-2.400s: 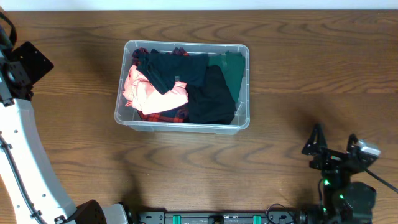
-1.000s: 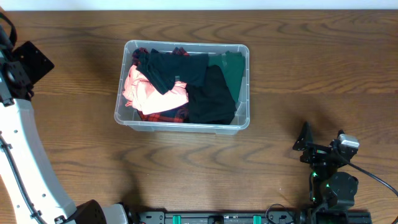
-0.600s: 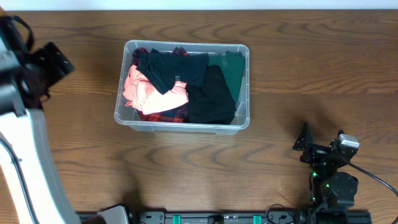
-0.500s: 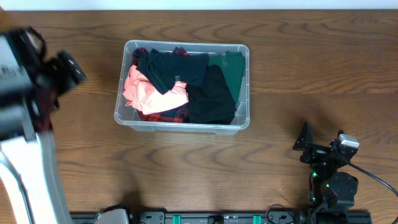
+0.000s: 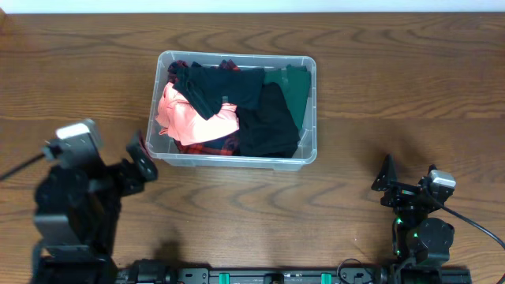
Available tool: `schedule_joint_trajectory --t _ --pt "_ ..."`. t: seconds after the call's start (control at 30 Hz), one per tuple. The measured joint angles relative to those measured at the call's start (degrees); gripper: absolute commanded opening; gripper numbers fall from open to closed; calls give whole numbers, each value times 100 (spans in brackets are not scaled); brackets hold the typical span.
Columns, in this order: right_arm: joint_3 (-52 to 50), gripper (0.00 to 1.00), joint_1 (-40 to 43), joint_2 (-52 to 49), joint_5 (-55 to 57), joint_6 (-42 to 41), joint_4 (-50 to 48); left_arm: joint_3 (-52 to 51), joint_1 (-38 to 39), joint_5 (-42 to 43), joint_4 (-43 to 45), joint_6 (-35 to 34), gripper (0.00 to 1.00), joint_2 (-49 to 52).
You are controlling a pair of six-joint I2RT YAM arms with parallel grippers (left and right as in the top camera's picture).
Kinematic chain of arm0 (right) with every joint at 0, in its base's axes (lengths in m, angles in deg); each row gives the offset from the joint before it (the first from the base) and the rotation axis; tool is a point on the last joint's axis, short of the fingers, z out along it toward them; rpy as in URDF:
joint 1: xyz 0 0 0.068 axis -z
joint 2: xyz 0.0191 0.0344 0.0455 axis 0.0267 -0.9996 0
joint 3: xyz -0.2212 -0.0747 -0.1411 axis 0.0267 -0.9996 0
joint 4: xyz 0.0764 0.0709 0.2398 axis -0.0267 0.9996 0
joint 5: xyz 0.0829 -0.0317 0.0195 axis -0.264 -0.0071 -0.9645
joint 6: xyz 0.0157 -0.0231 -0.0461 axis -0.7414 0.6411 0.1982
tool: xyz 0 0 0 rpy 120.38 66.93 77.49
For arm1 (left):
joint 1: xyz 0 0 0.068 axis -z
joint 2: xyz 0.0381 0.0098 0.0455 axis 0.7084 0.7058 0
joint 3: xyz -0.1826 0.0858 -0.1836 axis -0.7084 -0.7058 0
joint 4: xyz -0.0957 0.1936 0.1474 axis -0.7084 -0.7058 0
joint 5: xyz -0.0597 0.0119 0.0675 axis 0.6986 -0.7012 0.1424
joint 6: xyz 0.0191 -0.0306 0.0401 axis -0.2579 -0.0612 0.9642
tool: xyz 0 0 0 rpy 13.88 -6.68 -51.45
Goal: Pack container
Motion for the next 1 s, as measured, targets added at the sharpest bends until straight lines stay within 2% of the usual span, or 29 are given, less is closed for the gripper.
schedule_joint_trajectory --t 0.2,0.33,0.73,1.0 --pt "0 99 0 0 0 2 2 -1434 63 195 881 4 98 -955" --pt "-2 99 0 0 0 2 0 -1980 63 219 1145 4 98 -1585" --pt "-2 99 0 0 -2 4 2 -2966 61 219 1156 4 98 -3449" --pt "-2 99 0 0 0 7 2 -3383 63 219 1169 4 98 -3580"
